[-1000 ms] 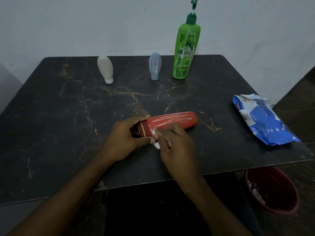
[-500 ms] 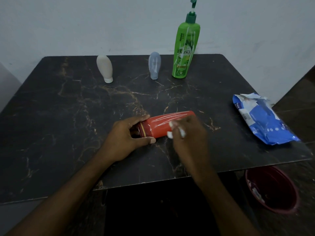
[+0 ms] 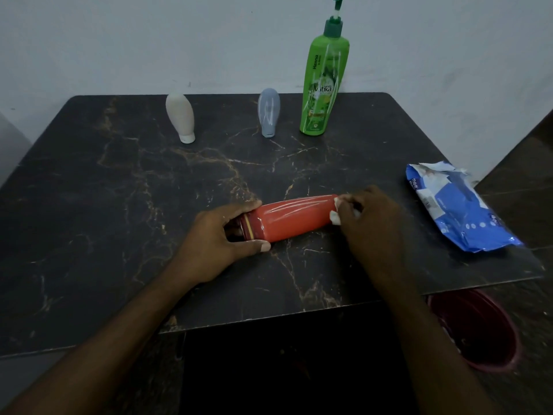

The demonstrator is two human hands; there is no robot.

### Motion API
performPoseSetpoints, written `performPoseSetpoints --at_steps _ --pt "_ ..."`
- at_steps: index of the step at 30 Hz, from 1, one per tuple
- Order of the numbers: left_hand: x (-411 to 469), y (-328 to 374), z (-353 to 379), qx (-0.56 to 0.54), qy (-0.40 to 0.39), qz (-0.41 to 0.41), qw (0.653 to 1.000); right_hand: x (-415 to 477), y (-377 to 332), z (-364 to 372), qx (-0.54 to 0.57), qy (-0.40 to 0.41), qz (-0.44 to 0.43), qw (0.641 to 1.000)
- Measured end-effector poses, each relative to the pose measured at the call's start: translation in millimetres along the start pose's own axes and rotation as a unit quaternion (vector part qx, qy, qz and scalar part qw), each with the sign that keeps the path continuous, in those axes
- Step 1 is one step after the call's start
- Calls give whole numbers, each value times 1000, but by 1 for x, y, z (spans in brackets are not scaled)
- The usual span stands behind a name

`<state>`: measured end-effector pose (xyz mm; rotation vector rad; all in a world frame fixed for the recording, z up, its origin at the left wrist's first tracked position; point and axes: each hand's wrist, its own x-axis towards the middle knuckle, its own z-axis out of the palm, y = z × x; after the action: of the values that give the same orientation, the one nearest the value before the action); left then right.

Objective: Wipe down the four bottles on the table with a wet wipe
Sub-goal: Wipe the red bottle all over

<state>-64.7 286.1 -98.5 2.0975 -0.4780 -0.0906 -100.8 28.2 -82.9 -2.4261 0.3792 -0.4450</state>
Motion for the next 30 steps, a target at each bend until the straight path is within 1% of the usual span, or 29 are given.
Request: performPoseSetpoints --at_steps 2,4,6,11,14,16,19,22,26,28,30 --pt "0 1 1 1 2 4 1000 0 0 1 -9 -2 7 1000" --pt "0 1 2 2 7 6 1000 -5 -8 8 1 8 -5 1000" --pt "0 0 2 4 11 8 1000 -14 -20 19 14 15 -40 999" --pt "-2 0 3 10 20 12 1000 -43 -57 42 59 -8 -117 991" --pt "-2 1 4 15 20 15 1000 -48 -61 44 101 -28 -148 983" --pt "-2 1 4 15 19 19 1000 -47 -58 42 102 -34 -156 982" --pt "-2 1 4 6 18 19 1000 -36 -43 34 69 -28 -137 988" --pt "-1 -1 3 6 15 19 1000 -16 -11 16 63 17 -81 995" --pt "-1 -1 3 3 13 17 1000 -9 8 -11 109 6 -7 994" --pt "-1 0 3 5 12 16 1000 -13 6 -9 125 12 5 992" --pt "-1 0 3 8 12 17 1000 -18 -2 2 127 30 -1 992"
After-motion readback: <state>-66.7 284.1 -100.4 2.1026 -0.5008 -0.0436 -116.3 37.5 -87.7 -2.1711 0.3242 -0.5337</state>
